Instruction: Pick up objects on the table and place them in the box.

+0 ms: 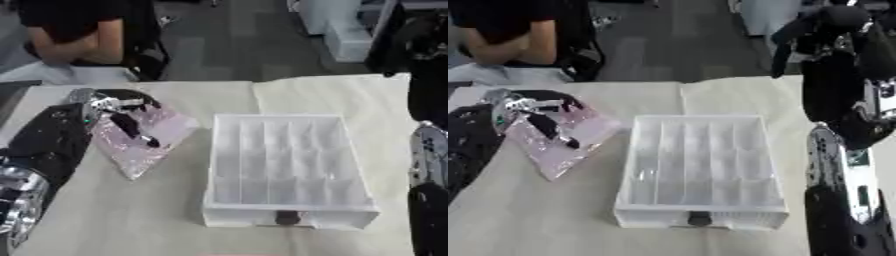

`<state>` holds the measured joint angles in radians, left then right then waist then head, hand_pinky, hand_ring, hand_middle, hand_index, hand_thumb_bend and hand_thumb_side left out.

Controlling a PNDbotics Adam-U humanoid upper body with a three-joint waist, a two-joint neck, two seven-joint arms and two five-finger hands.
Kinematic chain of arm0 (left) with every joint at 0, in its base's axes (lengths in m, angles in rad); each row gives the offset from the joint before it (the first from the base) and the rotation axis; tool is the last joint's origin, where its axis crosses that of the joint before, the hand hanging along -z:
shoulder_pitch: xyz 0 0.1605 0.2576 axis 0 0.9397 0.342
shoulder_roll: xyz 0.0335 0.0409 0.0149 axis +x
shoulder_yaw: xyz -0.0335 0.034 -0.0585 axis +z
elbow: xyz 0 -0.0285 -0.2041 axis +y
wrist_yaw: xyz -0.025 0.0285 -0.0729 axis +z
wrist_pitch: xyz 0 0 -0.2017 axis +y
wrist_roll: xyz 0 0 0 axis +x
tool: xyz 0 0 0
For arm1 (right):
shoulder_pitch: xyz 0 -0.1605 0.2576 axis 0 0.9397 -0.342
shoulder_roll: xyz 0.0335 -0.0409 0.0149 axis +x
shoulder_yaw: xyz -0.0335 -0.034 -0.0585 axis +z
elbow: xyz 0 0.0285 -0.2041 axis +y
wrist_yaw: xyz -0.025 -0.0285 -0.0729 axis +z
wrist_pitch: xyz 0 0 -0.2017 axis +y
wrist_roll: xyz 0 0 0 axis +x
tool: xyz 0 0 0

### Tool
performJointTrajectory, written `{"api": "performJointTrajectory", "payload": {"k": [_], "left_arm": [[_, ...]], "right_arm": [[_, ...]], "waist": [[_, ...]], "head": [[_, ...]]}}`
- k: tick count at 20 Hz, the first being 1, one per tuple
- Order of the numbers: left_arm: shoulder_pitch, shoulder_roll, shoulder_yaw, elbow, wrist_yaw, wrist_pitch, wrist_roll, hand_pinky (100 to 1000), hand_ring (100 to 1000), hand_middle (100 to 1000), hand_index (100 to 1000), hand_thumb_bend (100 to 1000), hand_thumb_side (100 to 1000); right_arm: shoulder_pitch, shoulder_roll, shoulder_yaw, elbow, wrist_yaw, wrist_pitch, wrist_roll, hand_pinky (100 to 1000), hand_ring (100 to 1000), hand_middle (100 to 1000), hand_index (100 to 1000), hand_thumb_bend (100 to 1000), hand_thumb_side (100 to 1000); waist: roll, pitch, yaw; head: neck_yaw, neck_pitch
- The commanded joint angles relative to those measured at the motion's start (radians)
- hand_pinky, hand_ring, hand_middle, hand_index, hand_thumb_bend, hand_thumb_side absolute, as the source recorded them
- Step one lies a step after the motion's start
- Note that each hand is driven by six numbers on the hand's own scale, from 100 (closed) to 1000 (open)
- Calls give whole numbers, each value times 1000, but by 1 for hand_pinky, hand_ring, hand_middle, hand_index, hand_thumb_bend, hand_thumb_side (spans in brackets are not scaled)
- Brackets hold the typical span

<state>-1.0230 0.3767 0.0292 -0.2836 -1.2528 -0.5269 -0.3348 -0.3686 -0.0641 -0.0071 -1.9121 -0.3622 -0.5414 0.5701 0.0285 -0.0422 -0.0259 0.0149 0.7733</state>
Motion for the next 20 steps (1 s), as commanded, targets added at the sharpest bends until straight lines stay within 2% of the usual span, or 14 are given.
{"api": "performJointTrajectory", "payload": {"k": [1,9,10,11,20], "left_arm": [[-9,9,6,4,-21,7,8,783,857,928,961,851,628],[22,5,8,21,-18,5,12,779,853,924,957,855,624],[30,4,10,22,-13,5,13,775,848,920,951,877,592],[39,2,11,22,-9,7,15,772,844,916,942,853,613],[140,-33,18,35,36,42,39,736,814,893,886,836,577]], "right_arm": [[-11,-8,-2,-10,-8,-37,43,304,600,842,773,100,833],[-14,-5,-1,-11,-10,-36,41,307,603,840,771,100,835],[-14,-4,-1,-11,-10,-36,41,307,603,840,771,100,835],[-15,-3,-1,-11,-10,-35,41,307,603,840,771,100,835],[-20,1,1,-14,-8,-31,41,307,602,840,771,100,837]], "waist": [[0,-7,-1],[0,-8,2],[0,-8,1],[0,-8,1],[1,-3,-3]], "head": [[4,-3],[2,-3],[2,-3],[2,-3],[-7,-3]]}}
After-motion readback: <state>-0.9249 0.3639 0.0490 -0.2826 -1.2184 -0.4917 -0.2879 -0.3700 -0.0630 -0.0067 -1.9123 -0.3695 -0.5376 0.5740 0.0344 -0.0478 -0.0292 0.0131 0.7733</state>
